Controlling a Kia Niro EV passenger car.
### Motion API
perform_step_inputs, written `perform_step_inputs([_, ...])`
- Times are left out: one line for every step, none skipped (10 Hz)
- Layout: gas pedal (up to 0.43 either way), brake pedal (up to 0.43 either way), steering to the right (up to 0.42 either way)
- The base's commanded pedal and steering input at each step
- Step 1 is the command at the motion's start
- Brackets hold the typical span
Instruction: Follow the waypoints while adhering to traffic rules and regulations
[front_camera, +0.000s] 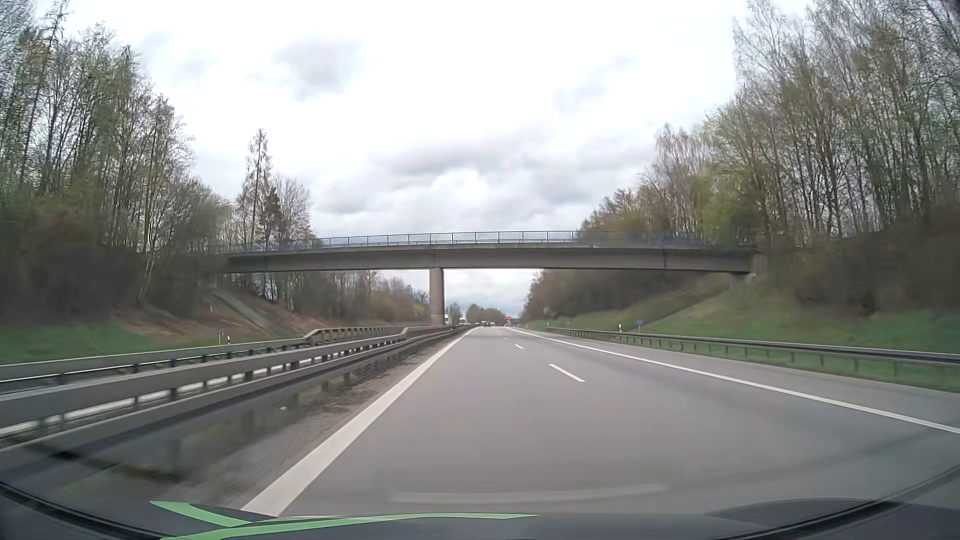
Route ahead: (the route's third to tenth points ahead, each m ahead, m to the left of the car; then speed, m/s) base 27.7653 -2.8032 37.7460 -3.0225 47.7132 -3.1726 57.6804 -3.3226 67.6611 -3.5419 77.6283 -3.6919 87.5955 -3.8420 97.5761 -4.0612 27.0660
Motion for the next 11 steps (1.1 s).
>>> perform_step_inputs([0.22, 0.0, 0.003])
perform_step_inputs([0.209, 0.0, 0.003])
perform_step_inputs([0.189, 0.0, 0.002])
perform_step_inputs([0.177, 0.0, 0.001])
perform_step_inputs([0.177, 0.0, 0.001])
perform_step_inputs([0.169, 0.0, 0.0])
perform_step_inputs([0.169, 0.0, 0.0])
perform_step_inputs([0.157, 0.0, 0.0])
perform_step_inputs([0.157, 0.0, 0.0])
perform_step_inputs([0.15, 0.0, 0.0])
perform_step_inputs([0.138, 0.0, 0.0])
